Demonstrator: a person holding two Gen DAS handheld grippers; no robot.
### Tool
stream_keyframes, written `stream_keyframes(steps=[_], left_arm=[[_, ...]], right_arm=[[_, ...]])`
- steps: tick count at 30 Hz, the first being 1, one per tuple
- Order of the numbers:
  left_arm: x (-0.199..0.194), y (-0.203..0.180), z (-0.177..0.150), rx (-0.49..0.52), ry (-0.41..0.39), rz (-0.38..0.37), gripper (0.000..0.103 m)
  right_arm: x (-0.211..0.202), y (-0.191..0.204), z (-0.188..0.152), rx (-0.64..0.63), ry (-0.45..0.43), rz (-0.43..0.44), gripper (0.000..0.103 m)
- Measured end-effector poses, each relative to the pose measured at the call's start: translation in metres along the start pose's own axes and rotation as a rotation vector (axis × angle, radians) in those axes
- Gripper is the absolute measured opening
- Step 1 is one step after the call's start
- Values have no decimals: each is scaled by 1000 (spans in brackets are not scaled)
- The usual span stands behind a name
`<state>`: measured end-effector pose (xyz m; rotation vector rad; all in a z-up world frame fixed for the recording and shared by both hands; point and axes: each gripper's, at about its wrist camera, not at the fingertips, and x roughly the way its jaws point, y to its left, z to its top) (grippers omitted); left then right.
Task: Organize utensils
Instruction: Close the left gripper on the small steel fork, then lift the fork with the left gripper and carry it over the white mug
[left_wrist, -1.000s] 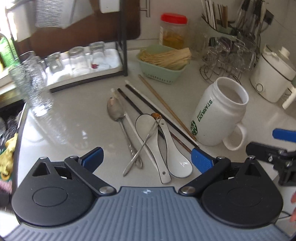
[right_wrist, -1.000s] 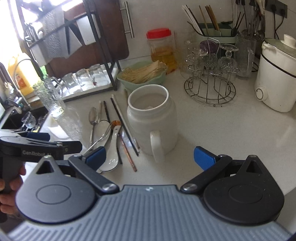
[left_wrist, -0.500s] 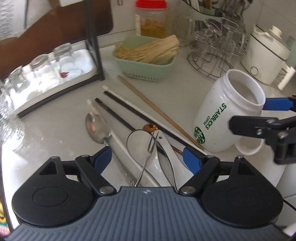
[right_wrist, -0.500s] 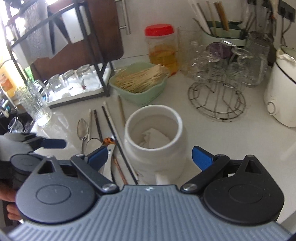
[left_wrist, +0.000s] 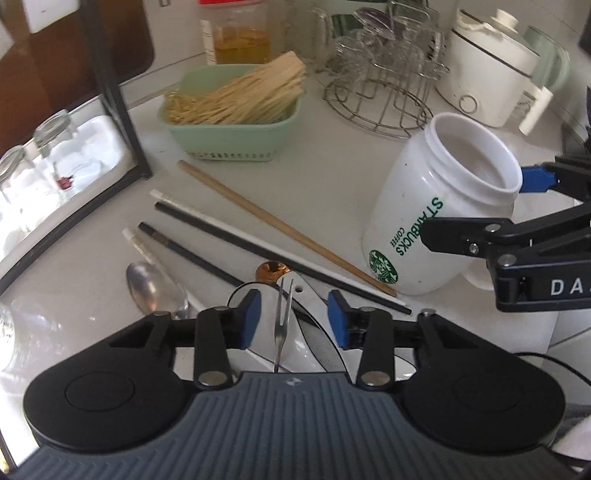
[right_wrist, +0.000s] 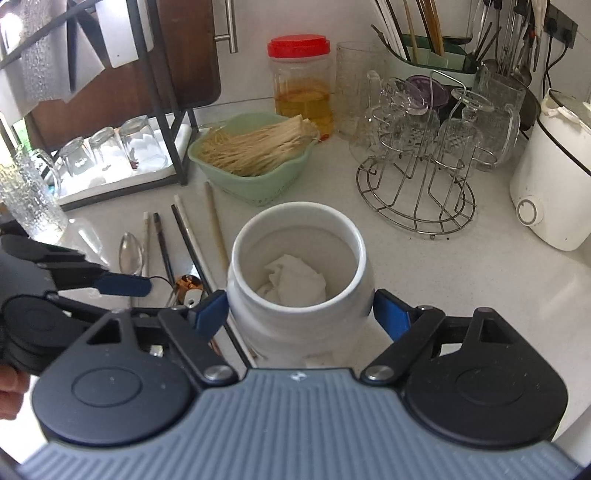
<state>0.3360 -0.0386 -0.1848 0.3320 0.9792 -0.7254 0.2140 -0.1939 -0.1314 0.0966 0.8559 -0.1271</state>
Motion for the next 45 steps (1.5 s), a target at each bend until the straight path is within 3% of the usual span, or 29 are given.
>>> stream_keyframes(steps=[9,14,19,28,45], left_arm=[[10,0,6,44,24,16,28],[16,2,5,15,36,15,23],[18,3,7,-6,28,19,10],[4,10,8,-59,-22,42,10],[-87,20,7,-198,-185,39,10]], right_arm=[[2,2,2,16,18,-12,87],[2,1,3,17,24,-11,87],[1,1,3,7,30,-6,87],[-1,4,-3,-20,12,-11,87],[-7,16,-10,-80,3,31,87]])
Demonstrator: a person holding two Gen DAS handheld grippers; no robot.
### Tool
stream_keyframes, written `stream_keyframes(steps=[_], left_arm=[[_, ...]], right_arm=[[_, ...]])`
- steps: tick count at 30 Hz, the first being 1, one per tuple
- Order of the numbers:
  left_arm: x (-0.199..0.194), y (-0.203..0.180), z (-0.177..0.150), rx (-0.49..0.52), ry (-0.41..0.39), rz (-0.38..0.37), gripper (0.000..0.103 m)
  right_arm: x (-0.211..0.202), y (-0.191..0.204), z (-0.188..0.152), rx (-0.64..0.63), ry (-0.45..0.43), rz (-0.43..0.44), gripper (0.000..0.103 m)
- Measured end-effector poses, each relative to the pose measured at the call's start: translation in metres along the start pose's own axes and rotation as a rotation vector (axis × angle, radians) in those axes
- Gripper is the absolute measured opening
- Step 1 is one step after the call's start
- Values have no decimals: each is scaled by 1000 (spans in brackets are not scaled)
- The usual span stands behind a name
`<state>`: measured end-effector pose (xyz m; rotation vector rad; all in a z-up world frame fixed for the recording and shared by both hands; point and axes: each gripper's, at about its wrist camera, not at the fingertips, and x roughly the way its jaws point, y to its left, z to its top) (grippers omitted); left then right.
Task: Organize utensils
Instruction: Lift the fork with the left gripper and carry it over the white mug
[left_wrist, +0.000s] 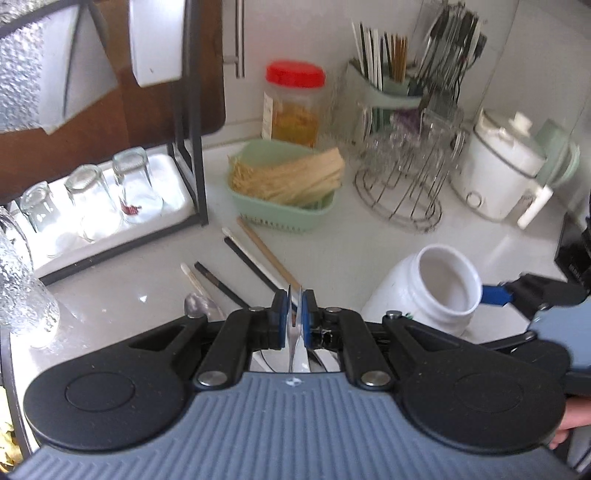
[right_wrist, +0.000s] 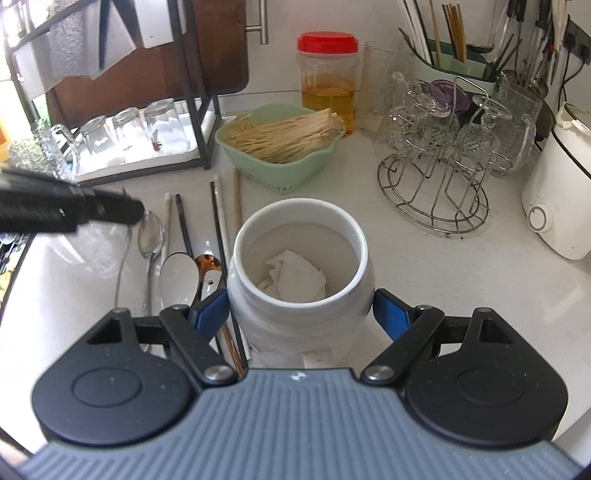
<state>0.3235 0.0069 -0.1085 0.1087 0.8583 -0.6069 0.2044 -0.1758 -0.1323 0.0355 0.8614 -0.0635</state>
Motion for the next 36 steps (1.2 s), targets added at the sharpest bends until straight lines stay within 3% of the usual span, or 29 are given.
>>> stream_keyframes(steps=[13,27,30,36], left_arm=[[-18,-10,11,-23,-39,-51,10],[-59,-42,71,-11,-195,-183,10],[-53,-38,83,-117,-185,-257,9],[-40,-56,92,-82,-189,-275,9]], right_arm=[[-5,1,-7,-32,-11,23,87],[-6,4,-9,-31,-15,19,87],[-6,4,-10,-22,-17,19,87],[-6,4,-10,-13,-21,12,87]])
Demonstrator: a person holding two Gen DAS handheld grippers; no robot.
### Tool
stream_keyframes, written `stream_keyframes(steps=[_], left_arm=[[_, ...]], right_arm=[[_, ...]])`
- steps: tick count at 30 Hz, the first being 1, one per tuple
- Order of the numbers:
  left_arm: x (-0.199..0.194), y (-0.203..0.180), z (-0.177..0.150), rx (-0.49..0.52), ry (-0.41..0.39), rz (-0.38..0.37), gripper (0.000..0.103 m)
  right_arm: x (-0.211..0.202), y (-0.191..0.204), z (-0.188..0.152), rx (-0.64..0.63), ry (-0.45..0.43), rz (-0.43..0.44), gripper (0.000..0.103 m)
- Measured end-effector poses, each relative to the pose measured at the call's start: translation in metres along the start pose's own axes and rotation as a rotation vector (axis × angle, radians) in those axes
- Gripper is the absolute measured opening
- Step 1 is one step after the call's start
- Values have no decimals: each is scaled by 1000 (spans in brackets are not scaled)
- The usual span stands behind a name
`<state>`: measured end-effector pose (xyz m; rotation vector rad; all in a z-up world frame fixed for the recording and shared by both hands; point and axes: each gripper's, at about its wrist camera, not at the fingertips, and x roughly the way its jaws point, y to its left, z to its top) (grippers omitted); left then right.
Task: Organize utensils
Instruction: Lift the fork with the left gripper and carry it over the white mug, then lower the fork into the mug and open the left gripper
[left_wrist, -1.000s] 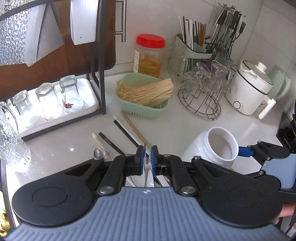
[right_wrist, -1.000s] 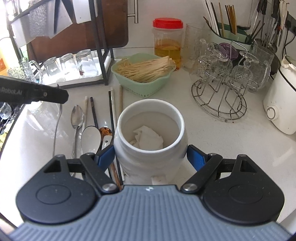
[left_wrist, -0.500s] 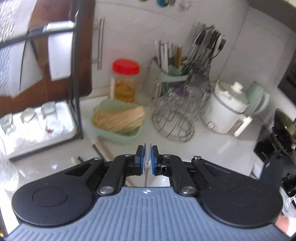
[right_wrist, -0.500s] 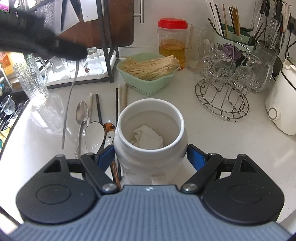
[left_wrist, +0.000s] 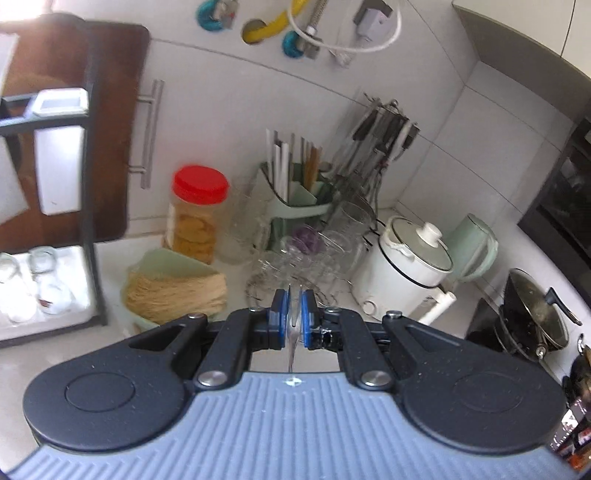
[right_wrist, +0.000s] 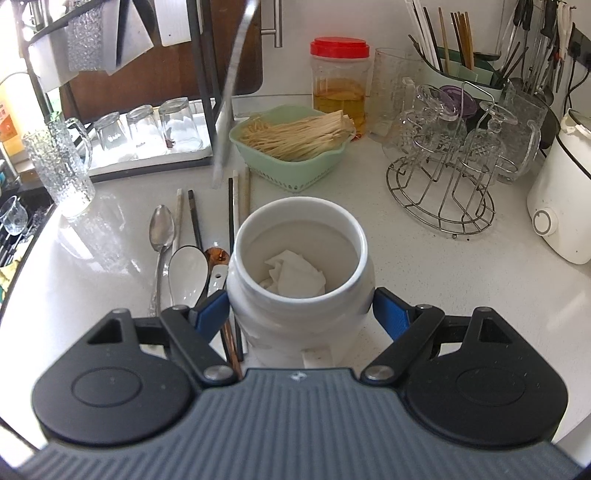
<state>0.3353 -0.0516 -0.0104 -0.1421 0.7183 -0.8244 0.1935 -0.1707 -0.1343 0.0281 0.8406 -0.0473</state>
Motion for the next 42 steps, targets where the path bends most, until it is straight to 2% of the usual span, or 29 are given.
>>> stream_keyframes(steps=[6,12,18,23,33,42], left_arm=[[26,4,-13,2,23,-10,9],[50,11,-17,56,63,-16,10],[50,8,-25,107,147,-28,10],[43,18,-30,76,217,-21,9],[30,9,-34,112,339,-49,10],[48,3,-23,129,487,-57,9]], right_arm=[[0,1,-1,11,-4,-8,87],[0,2,-2,19,-12,-15,87],[1,2,-1,17,-11,-14,87],[1,2,-1,16,-11,-12,87],[1,2,-1,7,-13,-5,87],[1,1,0,-9,-7,6,87]])
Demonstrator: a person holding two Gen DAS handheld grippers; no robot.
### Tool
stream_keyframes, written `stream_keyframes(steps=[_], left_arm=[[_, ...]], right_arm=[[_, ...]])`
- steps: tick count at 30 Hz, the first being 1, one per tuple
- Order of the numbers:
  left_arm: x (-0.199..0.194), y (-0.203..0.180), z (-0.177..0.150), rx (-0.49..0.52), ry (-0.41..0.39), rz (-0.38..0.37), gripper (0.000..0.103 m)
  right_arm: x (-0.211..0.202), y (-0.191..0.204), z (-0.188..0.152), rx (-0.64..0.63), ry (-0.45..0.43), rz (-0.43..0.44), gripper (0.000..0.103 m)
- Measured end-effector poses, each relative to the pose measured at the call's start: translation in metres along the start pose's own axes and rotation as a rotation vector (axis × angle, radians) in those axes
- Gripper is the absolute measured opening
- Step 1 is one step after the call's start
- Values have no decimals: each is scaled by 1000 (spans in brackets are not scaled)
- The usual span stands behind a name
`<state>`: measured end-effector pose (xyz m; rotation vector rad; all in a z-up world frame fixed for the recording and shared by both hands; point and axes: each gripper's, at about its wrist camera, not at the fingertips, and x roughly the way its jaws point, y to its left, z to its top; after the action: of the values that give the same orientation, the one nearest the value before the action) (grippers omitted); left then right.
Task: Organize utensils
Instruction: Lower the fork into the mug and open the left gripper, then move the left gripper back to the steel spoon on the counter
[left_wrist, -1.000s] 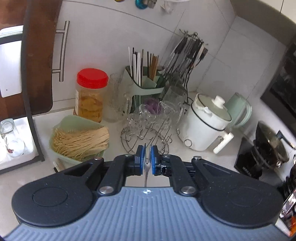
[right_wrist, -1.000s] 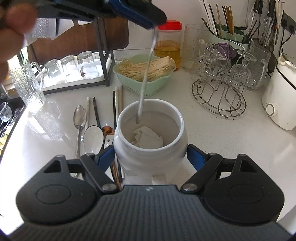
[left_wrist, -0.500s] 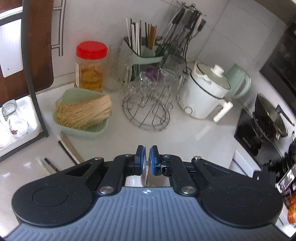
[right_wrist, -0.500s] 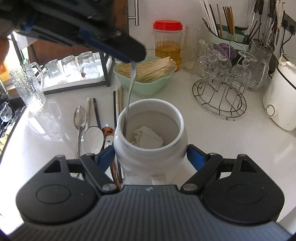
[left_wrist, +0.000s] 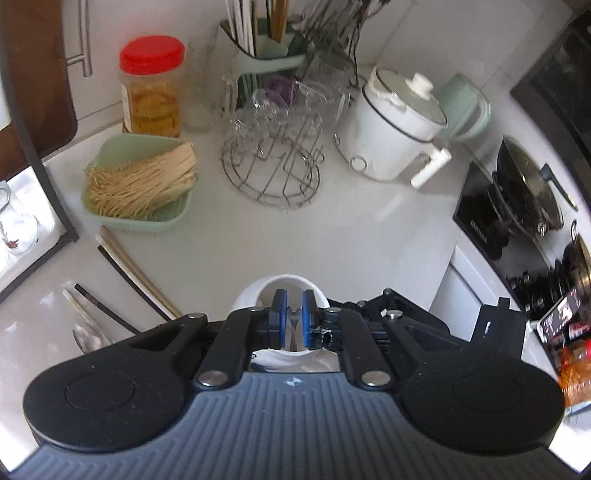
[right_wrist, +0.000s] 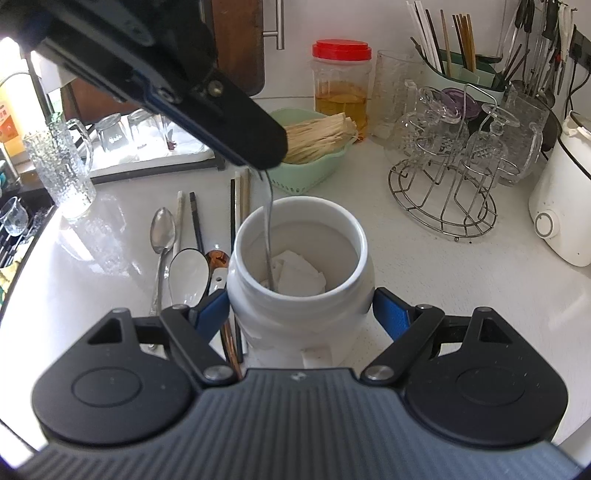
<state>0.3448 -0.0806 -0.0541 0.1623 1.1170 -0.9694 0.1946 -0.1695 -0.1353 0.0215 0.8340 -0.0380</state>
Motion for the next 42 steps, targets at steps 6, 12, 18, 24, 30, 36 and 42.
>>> stream_keyframes(steps=[6,12,18,24,30,36,42], left_arm=[[13,-9,6,64,67,33,9],[30,-11,4,67,112,55,10],[31,-15,2,65,94,78,11],[18,-20,2,56,31,103,33],[-6,-18,-6,0,-61,122,35],[-31,-21,-19,-43,-159,172,36],[-44,-17,-32,-107,-228,207,36]], right_arm=[[0,0,0,-2,-2,3,87],[-1,0,-2,-1,-10,6,87],[-1,0,-3,-6,-21,9,87],[-1,-1,-3,-16,-27,17,87],[-1,-1,-4,-27,-34,25,87],[-1,-2,-4,-37,-37,36,87],[-1,-3,-3,-47,-41,40,87]])
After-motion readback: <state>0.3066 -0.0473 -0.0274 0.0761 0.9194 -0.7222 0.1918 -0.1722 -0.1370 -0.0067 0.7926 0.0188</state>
